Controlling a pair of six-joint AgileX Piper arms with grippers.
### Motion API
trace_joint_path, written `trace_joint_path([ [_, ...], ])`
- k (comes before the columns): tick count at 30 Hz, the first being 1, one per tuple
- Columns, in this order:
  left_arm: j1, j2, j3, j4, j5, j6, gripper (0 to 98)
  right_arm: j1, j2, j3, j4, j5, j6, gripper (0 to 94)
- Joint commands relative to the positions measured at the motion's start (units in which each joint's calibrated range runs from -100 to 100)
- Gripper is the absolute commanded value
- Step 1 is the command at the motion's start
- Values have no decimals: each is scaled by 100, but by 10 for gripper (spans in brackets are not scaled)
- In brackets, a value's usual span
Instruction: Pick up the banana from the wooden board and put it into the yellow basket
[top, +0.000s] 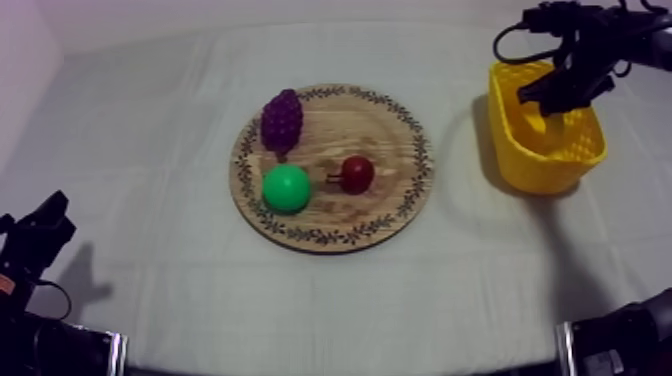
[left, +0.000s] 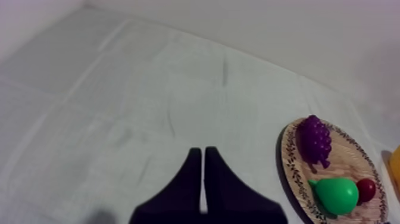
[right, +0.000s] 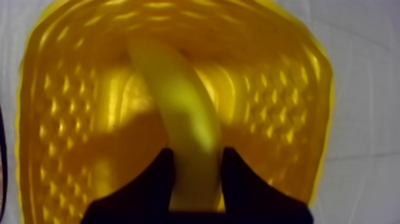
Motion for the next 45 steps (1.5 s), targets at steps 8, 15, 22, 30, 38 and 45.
trace_joint_path([
  [8, -1, -3, 3, 2, -2, -1, 1, -73, 55, -66, -30, -44, -13, 245],
  [15, -1, -3, 3, 2, -2, -1, 1, -143, 92, -52, 23, -79, -41, 219],
  [22, -1, -3, 3, 2, -2, -1, 1, -165, 77, -90, 40, -85, -73, 198],
  [30, -1, -3, 3, 2, -2, -1, 1, -95, -27, -315, -118, -38, 58, 39],
  [38, -1, -3, 3, 2, -2, -1, 1, -16, -847, -2, -441, -372, 416, 19],
  [45, -1, -3, 3, 2, -2, 0, 1, 407, -2628, 1445, -1374, -1652, 1174, 13],
])
